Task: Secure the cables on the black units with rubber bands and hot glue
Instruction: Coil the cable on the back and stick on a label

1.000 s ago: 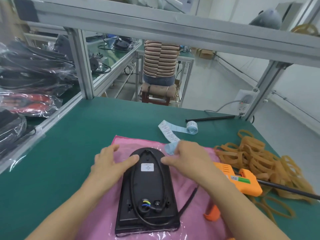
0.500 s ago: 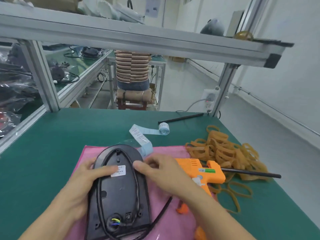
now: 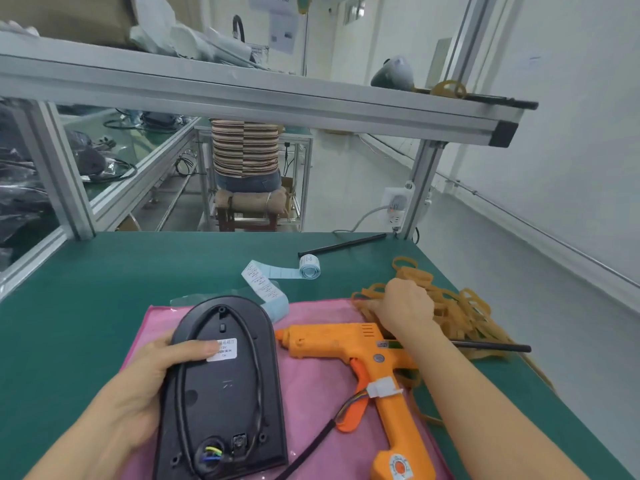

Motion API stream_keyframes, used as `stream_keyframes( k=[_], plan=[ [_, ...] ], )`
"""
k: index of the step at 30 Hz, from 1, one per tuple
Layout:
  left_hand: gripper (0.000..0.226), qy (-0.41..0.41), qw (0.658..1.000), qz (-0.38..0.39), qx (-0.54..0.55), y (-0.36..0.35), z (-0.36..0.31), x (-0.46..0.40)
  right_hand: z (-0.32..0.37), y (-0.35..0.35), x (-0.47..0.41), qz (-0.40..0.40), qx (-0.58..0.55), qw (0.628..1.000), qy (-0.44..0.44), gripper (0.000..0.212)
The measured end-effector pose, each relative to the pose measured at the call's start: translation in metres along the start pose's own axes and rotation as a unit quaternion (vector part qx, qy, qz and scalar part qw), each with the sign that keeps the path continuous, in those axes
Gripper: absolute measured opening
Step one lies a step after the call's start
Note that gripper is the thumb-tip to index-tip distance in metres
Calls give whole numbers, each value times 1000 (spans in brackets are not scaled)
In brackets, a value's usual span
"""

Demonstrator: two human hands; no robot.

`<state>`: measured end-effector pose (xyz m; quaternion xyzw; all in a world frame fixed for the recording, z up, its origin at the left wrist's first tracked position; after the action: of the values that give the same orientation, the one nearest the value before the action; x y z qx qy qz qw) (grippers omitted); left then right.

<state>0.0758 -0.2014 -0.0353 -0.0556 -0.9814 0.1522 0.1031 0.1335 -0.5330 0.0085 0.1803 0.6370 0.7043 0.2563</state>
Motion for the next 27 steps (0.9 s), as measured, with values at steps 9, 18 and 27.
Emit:
stream_keyframes(
  k=[9,18,27],
  plan=[
    [48,-18,999,16,30,-6,-5,2,-3,-4,-2,28,14,1000,-5,11],
    [56,-24,999,11,40,-3,-8,5,-2,6,3,-21,18,999,21,2],
    [54,-38,996,60,62,-4,-12,10,-16,34,3,-72,-65,995,1,33]
  ],
)
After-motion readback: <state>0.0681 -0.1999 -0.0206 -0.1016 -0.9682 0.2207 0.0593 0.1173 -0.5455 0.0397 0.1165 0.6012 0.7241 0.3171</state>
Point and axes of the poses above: each hand's wrist, its own x-axis away from the middle knuckle, its own y-axis out of the back of the hand, z = x × y, the point moved 8 cm from there along -x, towards the middle knuckle, and after that the axes turned 10 degrees about -y, right-handed, at the moved point
